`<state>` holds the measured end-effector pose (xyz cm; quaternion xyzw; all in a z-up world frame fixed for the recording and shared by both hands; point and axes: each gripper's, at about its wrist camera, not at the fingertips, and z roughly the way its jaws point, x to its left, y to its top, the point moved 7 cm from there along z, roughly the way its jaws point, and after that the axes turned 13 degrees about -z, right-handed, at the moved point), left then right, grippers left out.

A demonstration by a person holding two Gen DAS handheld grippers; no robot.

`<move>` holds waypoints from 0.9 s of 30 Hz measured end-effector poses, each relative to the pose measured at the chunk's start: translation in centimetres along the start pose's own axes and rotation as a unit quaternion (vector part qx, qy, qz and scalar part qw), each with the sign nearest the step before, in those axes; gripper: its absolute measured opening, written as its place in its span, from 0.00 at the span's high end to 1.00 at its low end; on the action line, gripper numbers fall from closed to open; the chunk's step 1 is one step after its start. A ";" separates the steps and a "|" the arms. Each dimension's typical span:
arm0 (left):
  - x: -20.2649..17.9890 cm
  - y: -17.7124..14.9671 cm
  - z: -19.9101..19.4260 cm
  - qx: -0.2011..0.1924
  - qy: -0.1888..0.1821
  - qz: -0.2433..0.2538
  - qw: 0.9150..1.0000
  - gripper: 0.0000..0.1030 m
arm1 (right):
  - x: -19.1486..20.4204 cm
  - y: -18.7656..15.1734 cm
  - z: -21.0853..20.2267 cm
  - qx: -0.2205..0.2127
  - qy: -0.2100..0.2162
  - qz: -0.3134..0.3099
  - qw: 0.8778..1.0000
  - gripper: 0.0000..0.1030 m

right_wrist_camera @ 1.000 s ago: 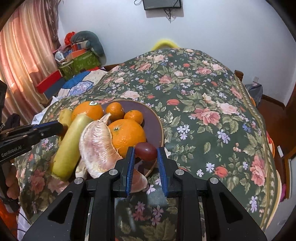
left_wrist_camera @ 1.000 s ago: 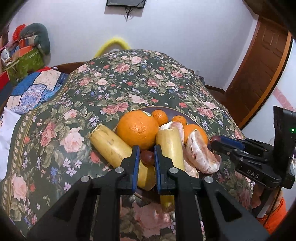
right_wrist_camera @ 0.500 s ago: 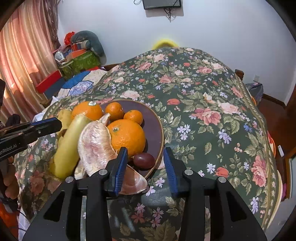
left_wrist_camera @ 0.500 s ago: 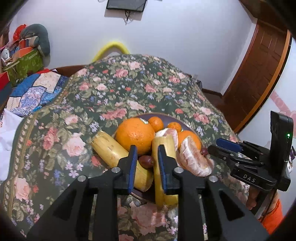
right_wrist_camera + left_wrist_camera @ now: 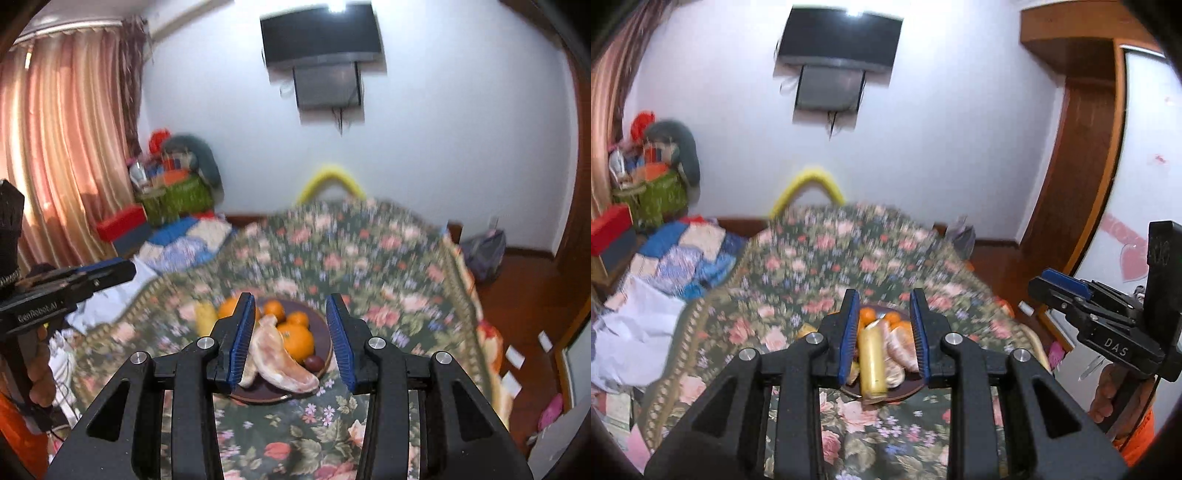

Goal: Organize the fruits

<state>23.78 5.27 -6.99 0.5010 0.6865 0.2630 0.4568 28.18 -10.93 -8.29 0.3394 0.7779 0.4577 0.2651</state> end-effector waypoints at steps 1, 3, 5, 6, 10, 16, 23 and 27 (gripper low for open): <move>-0.5 0.2 -0.9 -0.008 -0.002 0.003 1.000 0.71 | 0.3 0.6 -1.5 -0.015 -0.003 -0.001 1.000 0.63; -1.8 0.5 -3.8 -0.036 -0.009 0.012 0.999 0.63 | 1.0 1.6 -4.1 -0.041 -0.008 -0.004 0.999 0.58; -2.9 0.7 -6.2 -0.062 -0.009 0.023 0.998 0.55 | 1.7 2.4 -6.5 -0.065 -0.018 -0.007 0.998 0.55; -3.5 0.8 -7.7 -0.079 -0.007 0.031 0.996 0.53 | 2.0 2.7 -7.6 -0.076 -0.025 -0.009 0.997 0.54; -4.7 0.7 -11.3 -0.114 -0.009 0.043 0.992 0.41 | 3.1 3.6 -11.0 -0.112 -0.037 -0.006 0.993 0.49; -5.6 -0.2 -13.7 -0.132 -0.011 0.057 0.990 0.30 | 4.0 3.6 -13.1 -0.141 -0.056 -0.003 0.988 0.31; -5.4 -1.0 -14.4 -0.140 -0.007 0.058 0.988 0.14 | 4.6 3.2 -13.6 -0.150 -0.081 -0.006 0.985 0.08; -5.3 -1.1 -14.7 -0.143 -0.004 0.056 0.988 0.07 | 4.6 2.8 -13.8 -0.152 -0.091 -0.004 0.984 0.00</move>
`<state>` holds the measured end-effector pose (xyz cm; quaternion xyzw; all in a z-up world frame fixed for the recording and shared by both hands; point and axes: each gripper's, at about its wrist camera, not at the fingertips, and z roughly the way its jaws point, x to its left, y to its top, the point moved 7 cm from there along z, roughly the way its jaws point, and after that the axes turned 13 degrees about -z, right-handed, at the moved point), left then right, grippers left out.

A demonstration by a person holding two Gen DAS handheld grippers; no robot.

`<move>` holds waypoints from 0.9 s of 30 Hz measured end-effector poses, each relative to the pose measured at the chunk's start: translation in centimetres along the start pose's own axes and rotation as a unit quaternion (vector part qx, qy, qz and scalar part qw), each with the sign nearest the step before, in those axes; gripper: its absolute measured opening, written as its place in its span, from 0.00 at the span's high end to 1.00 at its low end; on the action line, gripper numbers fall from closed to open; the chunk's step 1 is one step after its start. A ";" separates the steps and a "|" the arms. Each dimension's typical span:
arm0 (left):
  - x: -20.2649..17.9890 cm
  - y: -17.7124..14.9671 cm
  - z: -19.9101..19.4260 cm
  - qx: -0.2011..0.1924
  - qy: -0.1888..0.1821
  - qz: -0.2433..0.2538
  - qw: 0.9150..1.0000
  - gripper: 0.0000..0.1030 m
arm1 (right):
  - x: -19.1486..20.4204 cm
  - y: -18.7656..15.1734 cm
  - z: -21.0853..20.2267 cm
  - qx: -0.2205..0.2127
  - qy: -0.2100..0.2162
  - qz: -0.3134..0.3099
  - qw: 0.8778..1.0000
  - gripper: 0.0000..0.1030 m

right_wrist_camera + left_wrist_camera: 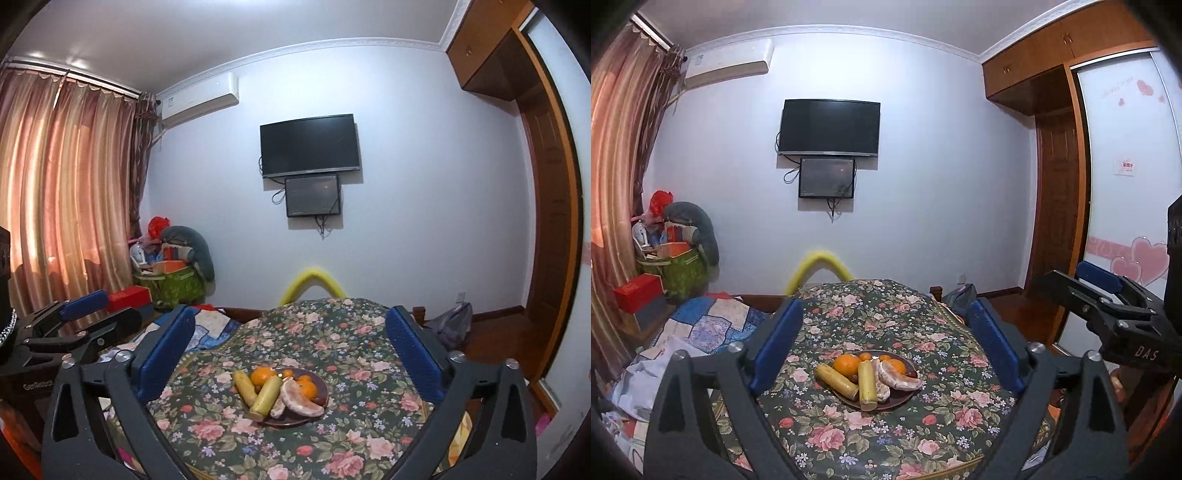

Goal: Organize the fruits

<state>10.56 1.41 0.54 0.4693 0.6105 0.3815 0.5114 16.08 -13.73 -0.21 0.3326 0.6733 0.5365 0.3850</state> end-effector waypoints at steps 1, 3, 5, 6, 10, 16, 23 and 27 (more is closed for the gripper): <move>0.0 0.0 -0.1 -0.003 0.002 0.001 1.000 0.05 | 0.0 -0.1 0.1 0.001 0.001 0.001 1.000 0.00; 0.1 0.1 -0.4 -0.007 0.004 0.000 1.000 0.02 | 0.0 -0.2 -0.1 0.004 0.002 0.005 1.000 0.00; 0.1 0.1 -0.6 -0.008 0.004 -0.001 1.000 0.00 | 0.1 -0.3 -0.1 0.005 0.002 0.004 1.000 0.00; 0.1 0.0 -0.6 -0.008 0.004 -0.002 1.000 0.00 | 0.2 -0.4 -0.4 0.005 0.001 0.002 1.000 0.00; 0.2 -0.1 -0.6 -0.005 0.004 -0.006 1.000 0.00 | 0.4 -0.5 -1.0 0.004 -0.001 -0.002 1.000 0.00; 0.3 -0.3 -0.5 -0.003 0.003 -0.010 1.000 0.00 | 0.5 -0.4 -1.1 0.005 -0.003 -0.003 1.000 0.00; 0.1 -0.2 -0.6 -0.004 0.001 -0.008 1.000 0.00 | 0.4 -0.3 -1.4 0.008 -0.005 -0.003 1.000 0.00; 0.0 -0.2 -0.7 -0.004 -0.001 -0.007 1.000 0.00 | 0.3 -0.3 -1.5 0.009 -0.003 -0.003 1.000 0.00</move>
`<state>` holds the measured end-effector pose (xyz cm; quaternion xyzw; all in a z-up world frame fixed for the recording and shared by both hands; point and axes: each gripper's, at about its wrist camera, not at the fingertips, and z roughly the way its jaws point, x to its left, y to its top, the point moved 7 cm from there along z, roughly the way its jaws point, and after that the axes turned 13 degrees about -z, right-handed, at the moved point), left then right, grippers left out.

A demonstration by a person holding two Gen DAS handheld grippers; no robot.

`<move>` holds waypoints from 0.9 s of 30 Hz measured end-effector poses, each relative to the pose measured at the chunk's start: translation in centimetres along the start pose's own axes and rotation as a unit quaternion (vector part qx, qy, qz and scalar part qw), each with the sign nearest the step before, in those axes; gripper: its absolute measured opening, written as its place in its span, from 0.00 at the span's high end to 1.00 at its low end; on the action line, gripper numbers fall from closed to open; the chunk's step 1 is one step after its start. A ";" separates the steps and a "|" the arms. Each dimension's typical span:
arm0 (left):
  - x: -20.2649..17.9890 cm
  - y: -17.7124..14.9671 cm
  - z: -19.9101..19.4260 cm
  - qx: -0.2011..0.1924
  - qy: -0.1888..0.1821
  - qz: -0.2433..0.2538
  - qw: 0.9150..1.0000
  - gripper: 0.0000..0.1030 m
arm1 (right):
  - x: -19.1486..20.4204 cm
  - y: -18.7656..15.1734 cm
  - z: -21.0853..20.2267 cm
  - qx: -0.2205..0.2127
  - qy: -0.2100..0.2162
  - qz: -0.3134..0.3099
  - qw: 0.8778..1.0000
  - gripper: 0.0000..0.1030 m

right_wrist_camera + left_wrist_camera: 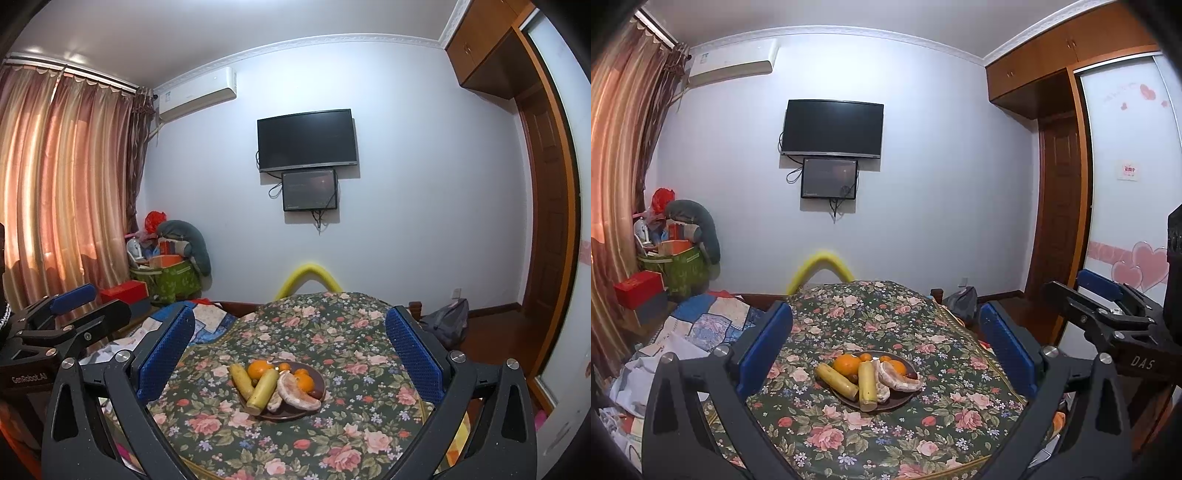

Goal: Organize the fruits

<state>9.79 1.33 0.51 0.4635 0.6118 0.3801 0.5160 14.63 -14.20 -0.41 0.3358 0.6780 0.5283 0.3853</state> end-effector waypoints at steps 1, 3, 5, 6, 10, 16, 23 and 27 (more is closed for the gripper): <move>0.0 0.0 0.0 0.000 -0.001 0.000 1.000 0.00 | 0.0 0.0 0.1 0.000 0.000 0.000 1.000 0.00; 0.0 0.0 0.1 0.002 -0.002 0.000 1.000 0.00 | 0.0 0.0 0.0 0.001 0.001 -0.001 1.000 0.00; 0.0 -0.1 0.1 0.003 -0.002 0.001 1.000 0.00 | 0.0 0.1 0.0 0.001 0.000 -0.003 1.000 0.00; 0.0 -0.1 0.2 0.004 -0.002 0.001 1.000 0.00 | 0.0 0.1 0.0 0.001 -0.001 -0.003 1.000 0.00; 0.0 -0.2 0.4 0.005 -0.001 0.002 1.000 0.00 | -0.1 0.1 0.0 0.000 -0.002 -0.002 1.000 0.00; -0.1 -0.2 0.5 0.007 -0.001 0.002 1.000 0.00 | -0.1 0.0 0.0 0.000 -0.002 -0.001 1.000 0.00; -0.1 -0.2 0.6 0.009 -0.004 0.000 1.000 0.00 | -0.1 0.2 0.0 0.000 -0.001 0.001 1.000 0.00; -0.2 -0.3 0.7 0.010 -0.006 -0.003 1.000 0.00 | -0.1 0.2 -0.1 -0.001 -0.001 0.000 1.000 0.00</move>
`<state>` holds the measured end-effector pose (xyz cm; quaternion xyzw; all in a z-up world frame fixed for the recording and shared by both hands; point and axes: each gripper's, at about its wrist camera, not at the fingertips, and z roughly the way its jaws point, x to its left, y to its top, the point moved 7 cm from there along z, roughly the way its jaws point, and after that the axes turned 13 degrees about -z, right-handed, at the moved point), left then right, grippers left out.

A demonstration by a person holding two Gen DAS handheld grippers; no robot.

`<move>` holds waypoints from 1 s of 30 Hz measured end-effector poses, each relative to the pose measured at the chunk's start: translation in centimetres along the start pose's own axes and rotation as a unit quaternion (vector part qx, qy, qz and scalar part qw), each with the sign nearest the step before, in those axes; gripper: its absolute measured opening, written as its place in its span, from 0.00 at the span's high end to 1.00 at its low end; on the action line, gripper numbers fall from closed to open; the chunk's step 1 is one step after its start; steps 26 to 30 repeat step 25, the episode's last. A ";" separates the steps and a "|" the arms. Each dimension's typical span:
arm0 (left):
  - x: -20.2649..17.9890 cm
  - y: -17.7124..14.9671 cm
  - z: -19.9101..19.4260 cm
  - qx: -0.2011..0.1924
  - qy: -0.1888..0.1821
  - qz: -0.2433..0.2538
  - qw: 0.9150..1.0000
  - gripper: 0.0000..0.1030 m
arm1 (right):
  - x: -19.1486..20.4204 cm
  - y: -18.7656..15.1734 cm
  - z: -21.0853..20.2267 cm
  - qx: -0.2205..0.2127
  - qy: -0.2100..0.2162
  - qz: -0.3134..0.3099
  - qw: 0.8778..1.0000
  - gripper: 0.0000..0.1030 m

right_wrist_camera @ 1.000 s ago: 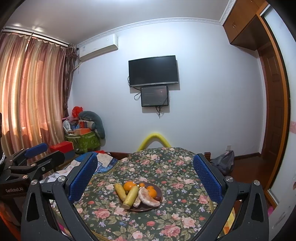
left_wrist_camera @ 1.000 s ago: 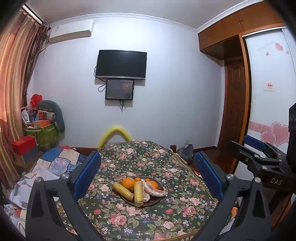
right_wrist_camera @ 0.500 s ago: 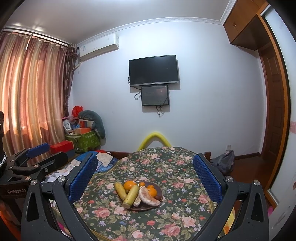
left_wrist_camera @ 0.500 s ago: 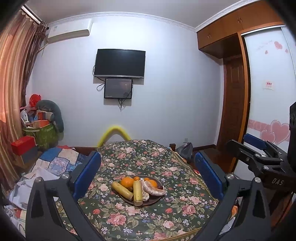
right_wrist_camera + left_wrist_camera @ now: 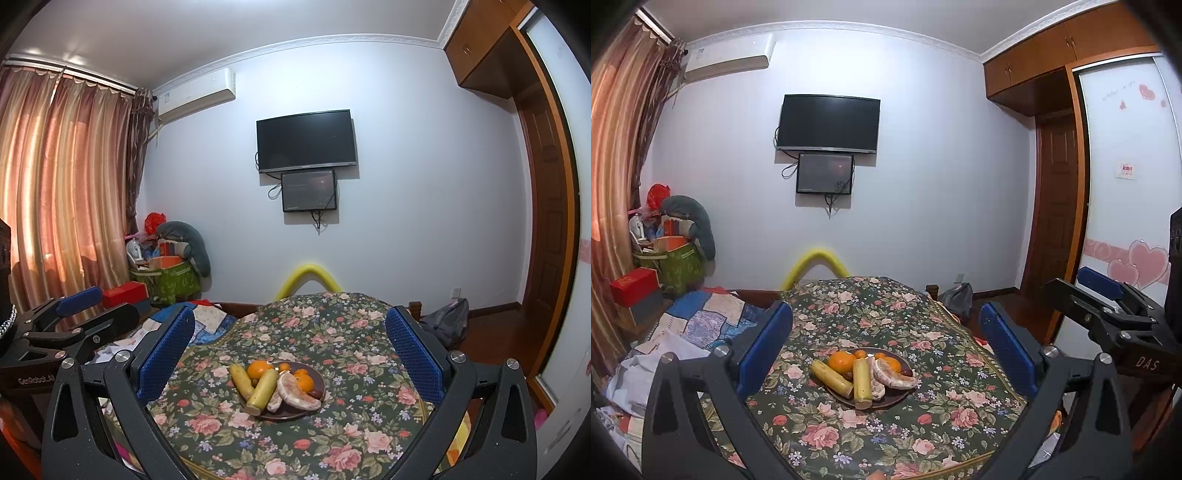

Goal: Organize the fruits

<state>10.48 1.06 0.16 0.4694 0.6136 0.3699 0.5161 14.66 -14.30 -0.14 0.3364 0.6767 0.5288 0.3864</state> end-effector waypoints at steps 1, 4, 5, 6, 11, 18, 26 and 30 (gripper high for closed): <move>0.0 0.0 0.0 0.000 0.000 0.000 1.000 0.00 | 0.0 0.0 0.0 0.000 0.000 0.000 1.000 0.00; 0.0 0.0 0.1 0.005 -0.006 -0.003 1.000 0.00 | 0.0 0.0 0.0 0.000 0.001 0.001 1.000 0.00; 0.0 -0.1 0.1 0.005 -0.007 -0.004 1.000 0.00 | 0.1 0.1 0.0 0.000 0.001 0.001 1.000 0.00; -0.1 -0.1 0.0 0.005 -0.006 -0.003 1.000 0.00 | 0.0 0.0 0.0 -0.001 0.001 0.000 1.000 0.00; -0.2 0.0 -0.1 0.003 -0.008 -0.001 1.000 0.00 | 0.0 0.1 0.0 0.000 0.001 0.000 1.000 0.00; -0.4 0.0 -0.1 0.002 -0.009 0.003 1.000 0.00 | 0.0 0.2 0.1 0.001 0.003 0.000 1.000 0.00; -0.5 -0.2 0.1 0.005 -0.010 0.003 1.000 0.00 | 0.1 0.0 0.2 0.003 0.004 0.000 1.000 0.00; -0.5 -0.2 0.1 0.005 -0.010 0.003 1.000 0.00 | 0.1 0.0 0.2 0.003 0.004 0.000 1.000 0.00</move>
